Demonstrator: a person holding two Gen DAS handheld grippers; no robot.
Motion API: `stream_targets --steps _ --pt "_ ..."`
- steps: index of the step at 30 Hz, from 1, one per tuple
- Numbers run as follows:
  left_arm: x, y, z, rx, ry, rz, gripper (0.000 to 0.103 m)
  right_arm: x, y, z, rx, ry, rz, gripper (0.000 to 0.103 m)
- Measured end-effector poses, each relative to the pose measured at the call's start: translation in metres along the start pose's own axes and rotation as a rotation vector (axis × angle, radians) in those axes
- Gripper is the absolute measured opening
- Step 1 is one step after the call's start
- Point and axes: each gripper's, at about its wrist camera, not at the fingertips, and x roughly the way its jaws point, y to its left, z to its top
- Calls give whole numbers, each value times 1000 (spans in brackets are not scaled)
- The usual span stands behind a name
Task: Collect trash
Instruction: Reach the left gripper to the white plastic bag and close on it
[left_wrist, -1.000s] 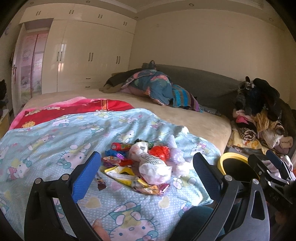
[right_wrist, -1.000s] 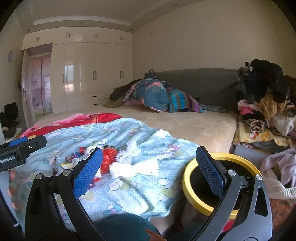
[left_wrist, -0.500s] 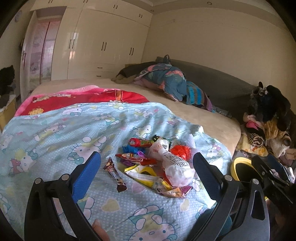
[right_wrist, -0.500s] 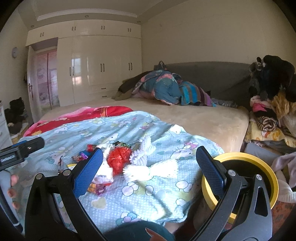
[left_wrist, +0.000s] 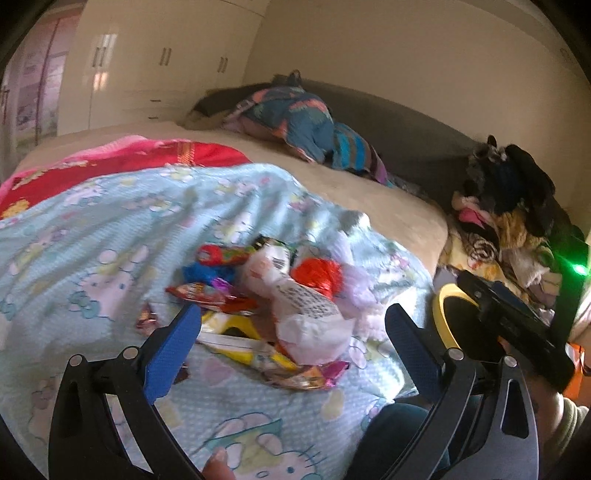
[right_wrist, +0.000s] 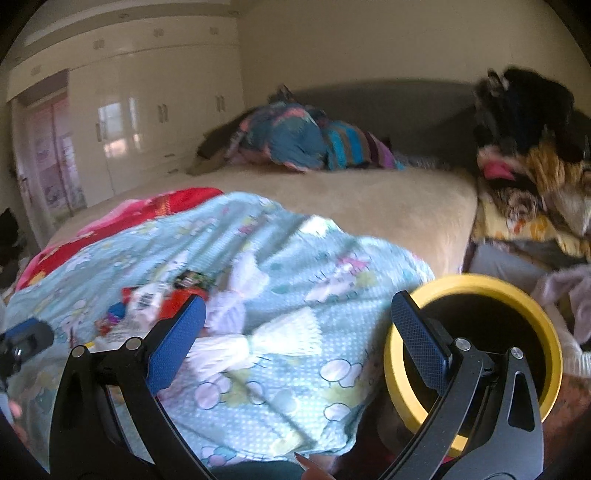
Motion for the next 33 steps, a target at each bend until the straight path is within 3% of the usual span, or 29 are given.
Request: stream_targets --steps 7,19,25,27,32,33 --pt "26 -9 0 -1 49 -24 97 38 -15 -1 25 78 -51 93" --pt "70 -7 -7 -72 125 8 96 95 -29 -9 104 200 3 90" --pt "81 0 -13 -129 163 13 93 120 -31 -18 157 283 95 66" --pt "82 -2 -15 -128 171 6 85 123 -28 -21 151 301 145 53" --pt "83 -2 -19 -123 186 1 67 114 -19 -26 113 304 232 3" --pt "83 -3 -19 -124 188 -5 64 110 -18 -26 108 301 239 3"
